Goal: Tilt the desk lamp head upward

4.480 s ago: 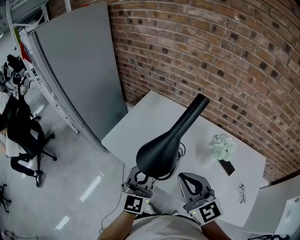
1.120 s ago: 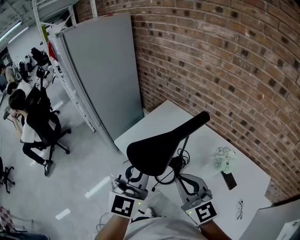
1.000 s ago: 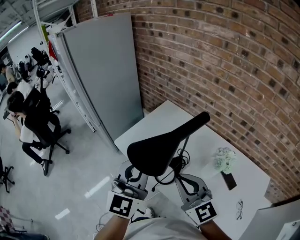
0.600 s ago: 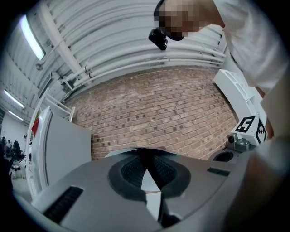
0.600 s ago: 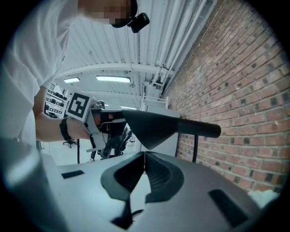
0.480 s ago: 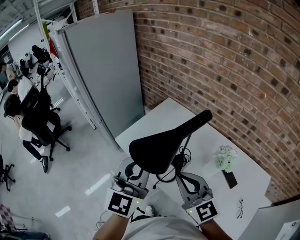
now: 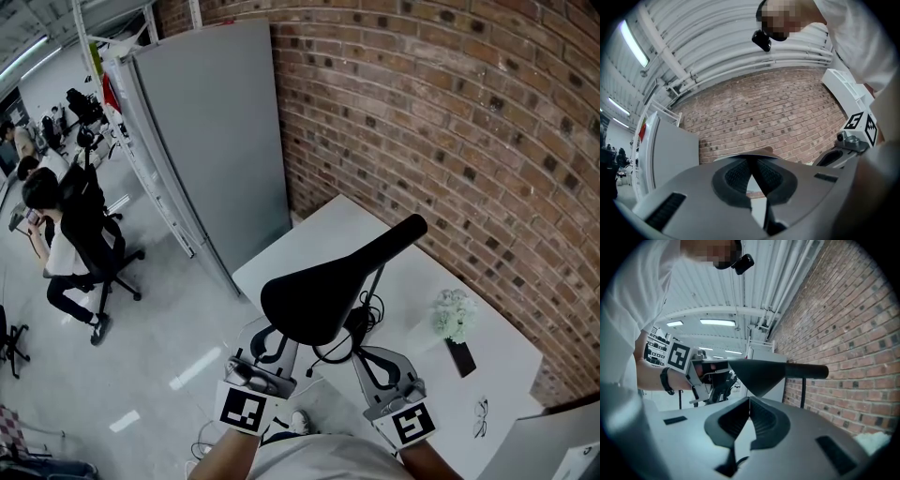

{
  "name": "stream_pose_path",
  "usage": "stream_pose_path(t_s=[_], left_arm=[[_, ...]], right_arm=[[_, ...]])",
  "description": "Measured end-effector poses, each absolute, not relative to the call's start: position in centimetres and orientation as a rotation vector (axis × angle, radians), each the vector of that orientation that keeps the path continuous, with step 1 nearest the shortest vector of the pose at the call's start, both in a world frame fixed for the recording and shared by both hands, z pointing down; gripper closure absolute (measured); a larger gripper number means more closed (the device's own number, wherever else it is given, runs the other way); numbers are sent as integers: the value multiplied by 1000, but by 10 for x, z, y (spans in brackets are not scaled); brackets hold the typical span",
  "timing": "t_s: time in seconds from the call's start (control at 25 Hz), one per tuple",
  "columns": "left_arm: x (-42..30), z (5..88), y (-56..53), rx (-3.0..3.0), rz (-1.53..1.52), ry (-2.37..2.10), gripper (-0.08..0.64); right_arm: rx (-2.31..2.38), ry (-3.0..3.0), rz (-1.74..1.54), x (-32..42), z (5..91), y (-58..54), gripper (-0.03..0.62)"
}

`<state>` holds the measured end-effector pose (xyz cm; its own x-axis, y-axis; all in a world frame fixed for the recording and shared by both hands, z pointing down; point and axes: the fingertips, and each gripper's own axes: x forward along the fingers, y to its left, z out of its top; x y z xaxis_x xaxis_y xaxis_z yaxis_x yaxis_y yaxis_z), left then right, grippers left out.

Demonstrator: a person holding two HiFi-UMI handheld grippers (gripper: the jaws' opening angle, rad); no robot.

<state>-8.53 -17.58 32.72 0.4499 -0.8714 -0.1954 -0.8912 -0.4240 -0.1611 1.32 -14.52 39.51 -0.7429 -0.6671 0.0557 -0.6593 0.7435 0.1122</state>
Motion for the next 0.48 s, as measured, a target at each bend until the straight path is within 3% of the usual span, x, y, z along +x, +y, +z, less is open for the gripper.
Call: stream_pose_path(t_s=[0.48], left_arm=[[-84, 355, -155, -2454, 47, 1581, 554]], right_arm=[[1052, -2854, -122, 15, 403, -131, 575]])
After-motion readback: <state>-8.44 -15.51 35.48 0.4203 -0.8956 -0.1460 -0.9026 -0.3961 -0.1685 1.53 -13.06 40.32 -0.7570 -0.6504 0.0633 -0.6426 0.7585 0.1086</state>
